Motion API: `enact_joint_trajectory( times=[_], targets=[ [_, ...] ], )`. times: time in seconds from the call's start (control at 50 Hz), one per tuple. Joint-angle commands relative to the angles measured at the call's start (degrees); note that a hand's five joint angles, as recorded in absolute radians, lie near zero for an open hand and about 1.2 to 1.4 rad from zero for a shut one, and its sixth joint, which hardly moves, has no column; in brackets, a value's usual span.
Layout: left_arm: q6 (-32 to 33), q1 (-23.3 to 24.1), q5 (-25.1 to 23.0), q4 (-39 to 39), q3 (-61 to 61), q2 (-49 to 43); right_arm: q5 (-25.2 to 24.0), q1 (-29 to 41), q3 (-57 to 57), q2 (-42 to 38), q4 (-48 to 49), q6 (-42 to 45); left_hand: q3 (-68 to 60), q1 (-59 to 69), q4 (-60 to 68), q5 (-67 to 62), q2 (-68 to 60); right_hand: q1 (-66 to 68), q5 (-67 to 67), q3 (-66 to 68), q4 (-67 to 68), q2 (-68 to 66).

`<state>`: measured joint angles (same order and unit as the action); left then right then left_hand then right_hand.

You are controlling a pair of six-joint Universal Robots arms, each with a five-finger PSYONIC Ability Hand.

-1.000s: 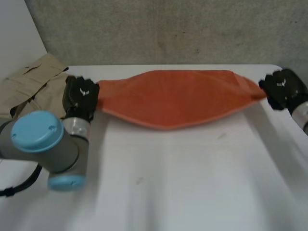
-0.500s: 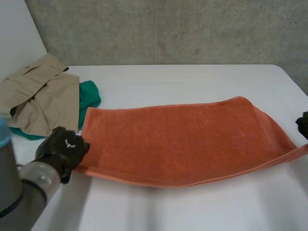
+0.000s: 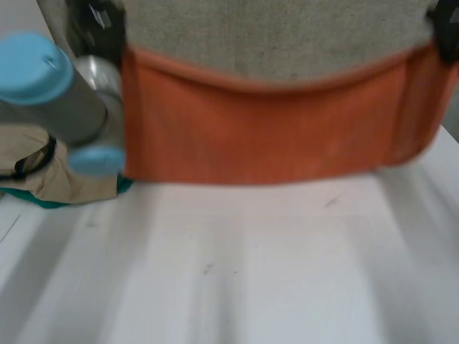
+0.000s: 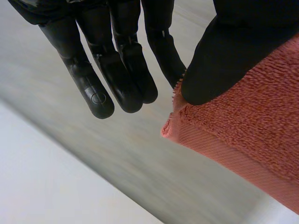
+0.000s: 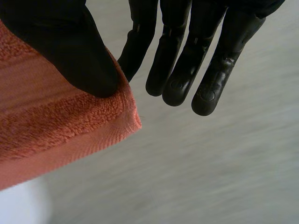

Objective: Fold the laundry.

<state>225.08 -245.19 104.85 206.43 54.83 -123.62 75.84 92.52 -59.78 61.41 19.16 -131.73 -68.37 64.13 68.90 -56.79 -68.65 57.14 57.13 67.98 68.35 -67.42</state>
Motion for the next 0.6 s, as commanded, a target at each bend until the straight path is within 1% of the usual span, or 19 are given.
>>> enact_joint_trajectory(
  times=[0.02,0.08,0.2,0.28,0.3,0.36,0.38,0.44,0.5,0.6],
  targets=[
    [-1.0,-1.0,1.1,12.7,-4.5,5.0,3.4,0.0,1.4,5.8,20.3,-11.7,-11.6,15.9,11.1,-13.2,-11.3,22.9,12.9,12.0,11.7,-12.6],
    [-1.4,-0.8,1.0,12.4,-1.7,6.1,3.3,0.0,1.2,5.7,19.9,-12.4,-11.6,15.9,11.1,-13.2,-11.3,22.9,12.9,12.0,11.7,-12.6],
    [-3.8,-1.1,0.8,12.4,9.1,8.7,2.0,0.1,-2.0,4.9,19.1,-12.4,-11.6,15.9,11.1,-13.2,-11.3,22.9,12.9,12.0,11.7,-12.6],
    [-5.2,-1.2,0.6,12.3,16.0,8.5,-1.1,0.1,-6.0,2.8,18.9,-12.4,-11.6,15.9,11.1,-13.2,-11.3,22.9,12.9,12.0,11.7,-12.6],
    [-5.2,-1.1,0.6,12.3,17.2,8.4,-2.8,0.0,-8.1,1.7,18.9,-12.4,-11.6,15.9,11.1,-13.2,-11.3,22.9,12.9,12.0,11.7,-12.6],
    [-5.3,-0.7,0.5,12.3,21.7,7.7,-5.2,-0.1,-11.3,0.4,18.7,-12.4,-11.6,15.9,11.1,-13.2,-11.3,22.9,12.9,12.0,11.7,-12.6],
    [-5.3,-0.6,0.5,12.2,22.9,7.6,-6.7,-0.1,-13.9,-0.5,18.6,-12.2,-11.6,15.9,11.1,-13.2,-11.3,22.9,12.9,12.0,11.7,-12.6],
    [-5.3,-0.6,0.4,12.2,26.9,5.8,-8.5,-0.3,-17.2,-1.9,18.3,-12.2,-11.6,15.9,11.1,-13.2,-11.3,22.9,12.9,12.0,11.7,-12.6],
    [-5.2,-0.1,0.4,12.1,30.3,3.5,-10.2,-1.3,-20.9,-2.6,16.6,-12.1,-11.6,15.9,11.1,-13.2,-11.3,22.9,12.9,12.0,11.7,-12.6],
    [-4.4,0.3,0.4,8.8,37.6,4.3,-12.0,-4.4,-26.3,-1.5,9.9,-11.6,-11.6,15.9,11.1,-13.2,-11.3,22.9,12.9,12.0,11.7,-12.6]
  ],
)
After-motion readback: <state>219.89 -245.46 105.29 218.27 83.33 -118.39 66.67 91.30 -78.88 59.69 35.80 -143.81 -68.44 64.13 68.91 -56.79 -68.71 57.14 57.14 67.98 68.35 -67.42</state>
